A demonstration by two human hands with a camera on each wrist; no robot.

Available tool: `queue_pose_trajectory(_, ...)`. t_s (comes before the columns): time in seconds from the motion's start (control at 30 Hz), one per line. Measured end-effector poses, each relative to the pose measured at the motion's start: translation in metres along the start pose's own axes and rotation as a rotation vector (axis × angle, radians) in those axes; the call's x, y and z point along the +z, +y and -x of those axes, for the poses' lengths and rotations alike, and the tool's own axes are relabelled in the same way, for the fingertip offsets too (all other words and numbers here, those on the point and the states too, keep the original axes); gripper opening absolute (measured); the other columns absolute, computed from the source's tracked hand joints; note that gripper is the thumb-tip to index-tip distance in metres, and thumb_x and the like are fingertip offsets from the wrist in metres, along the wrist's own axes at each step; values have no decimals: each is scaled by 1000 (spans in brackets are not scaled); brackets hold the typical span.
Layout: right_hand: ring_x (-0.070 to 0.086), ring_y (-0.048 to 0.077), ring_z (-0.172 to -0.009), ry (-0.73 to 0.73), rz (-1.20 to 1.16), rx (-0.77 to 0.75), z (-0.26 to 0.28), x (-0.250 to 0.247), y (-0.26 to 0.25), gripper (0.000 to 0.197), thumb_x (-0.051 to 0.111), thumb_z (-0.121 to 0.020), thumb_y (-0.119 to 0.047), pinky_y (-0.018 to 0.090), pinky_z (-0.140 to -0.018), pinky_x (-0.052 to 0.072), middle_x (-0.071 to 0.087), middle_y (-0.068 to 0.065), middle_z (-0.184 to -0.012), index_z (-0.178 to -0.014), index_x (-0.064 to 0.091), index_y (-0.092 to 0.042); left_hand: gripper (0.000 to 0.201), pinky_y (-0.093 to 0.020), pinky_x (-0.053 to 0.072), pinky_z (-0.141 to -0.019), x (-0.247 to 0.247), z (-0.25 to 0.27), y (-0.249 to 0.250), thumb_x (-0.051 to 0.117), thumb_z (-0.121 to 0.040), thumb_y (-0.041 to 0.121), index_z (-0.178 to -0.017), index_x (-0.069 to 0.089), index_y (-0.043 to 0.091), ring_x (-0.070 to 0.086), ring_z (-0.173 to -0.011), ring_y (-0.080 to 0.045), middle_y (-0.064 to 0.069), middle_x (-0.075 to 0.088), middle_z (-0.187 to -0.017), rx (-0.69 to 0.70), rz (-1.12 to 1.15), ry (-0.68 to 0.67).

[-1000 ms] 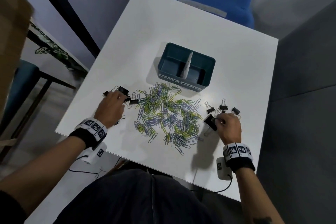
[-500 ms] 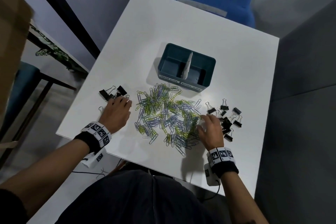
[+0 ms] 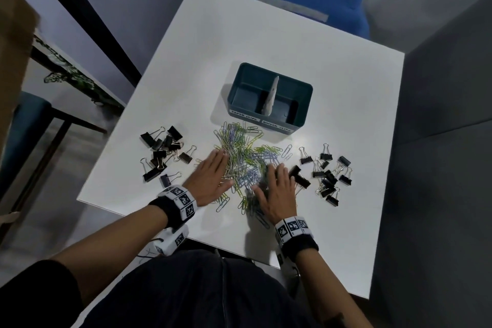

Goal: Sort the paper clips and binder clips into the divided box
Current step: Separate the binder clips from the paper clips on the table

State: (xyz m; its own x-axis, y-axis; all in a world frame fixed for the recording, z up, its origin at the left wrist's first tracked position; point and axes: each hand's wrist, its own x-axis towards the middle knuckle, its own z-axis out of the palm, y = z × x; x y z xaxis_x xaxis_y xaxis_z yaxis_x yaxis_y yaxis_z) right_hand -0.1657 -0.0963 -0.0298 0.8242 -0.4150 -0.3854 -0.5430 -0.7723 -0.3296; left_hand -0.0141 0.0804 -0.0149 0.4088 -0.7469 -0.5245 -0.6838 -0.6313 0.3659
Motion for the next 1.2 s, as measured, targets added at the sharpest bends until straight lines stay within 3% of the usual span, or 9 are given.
queue_pose_trajectory(0.23,18,30,-145,159,-116,11,10,-11,34,77,28,-92,-65,48,-117,20,20,17,-157,-150,19,-15,75,-40,-1,-112,-9,-8,-12,16,-96,59,-151,-10,15,-12,-146,-26,-10,-16,-159,-45,23,63)
queue_pose_trajectory(0.4,19,28,-145,159,-41,26,7,-23,49,79,23,-91,-66,41,-118,12,22,15,-156,-148,22,-11,73,-48,12,-116,-21,-25,-10,17,-97,60,-152,-3,16,-3,-147,-27,-10,-7,-160,-42,20,144)
queue_pose_trajectory(0.5,13,26,-147,141,-58,13,-10,-23,40,80,26,-91,-66,40,-117,11,13,13,-159,-150,16,-13,74,-46,7,-115,-32,-50,-2,20,-96,61,-152,-6,18,-8,-146,-26,-9,-14,-159,-47,30,161)
queue_pose_trajectory(0.63,3,26,-148,100,-123,117,-39,-18,23,84,34,-92,-65,46,-120,11,1,13,-161,-153,5,-16,76,-56,13,-116,-36,-80,12,18,-94,65,-152,0,20,-6,-146,-33,-10,-9,-160,-63,-41,151)
queue_pose_trajectory(0.73,-4,28,-148,60,-114,152,-52,-17,8,81,29,-93,-64,48,-119,6,-5,12,-160,-153,4,-17,74,-58,12,-115,-31,-89,24,18,-93,65,-151,5,22,-5,-146,-35,-7,-4,-160,-65,-80,144)
queue_pose_trajectory(0.9,-6,24,-148,0,-61,-33,-45,-11,-3,65,23,-100,-54,47,-121,5,-3,6,-161,-153,10,-19,68,-55,12,-116,-12,-75,25,5,-93,59,-151,7,24,-7,-147,-27,-3,-4,-161,109,-167,107)
queue_pose_trajectory(1.0,-3,18,-148,-15,-113,-139,-32,-9,4,59,26,-101,-47,44,-121,8,3,1,-162,-152,16,-20,63,-54,17,-115,-9,-62,16,13,-95,56,-149,17,22,7,-147,-27,-3,11,-160,201,-160,134)
queue_pose_trajectory(1.1,10,20,-148,70,-162,-178,-26,-9,13,54,32,-100,-48,45,-120,17,17,4,-160,-148,29,-23,58,-51,21,-115,-17,-62,12,24,-98,51,-145,29,18,17,-144,-25,-6,23,-157,191,-141,240)
queue_pose_trajectory(1.2,14,22,-147,120,-207,-101,-35,-13,16,55,36,-100,-46,44,-119,20,18,7,-159,-147,29,-19,64,-49,18,-116,-27,-77,18,28,-97,52,-148,23,13,12,-146,-24,-8,15,-159,111,-38,275)
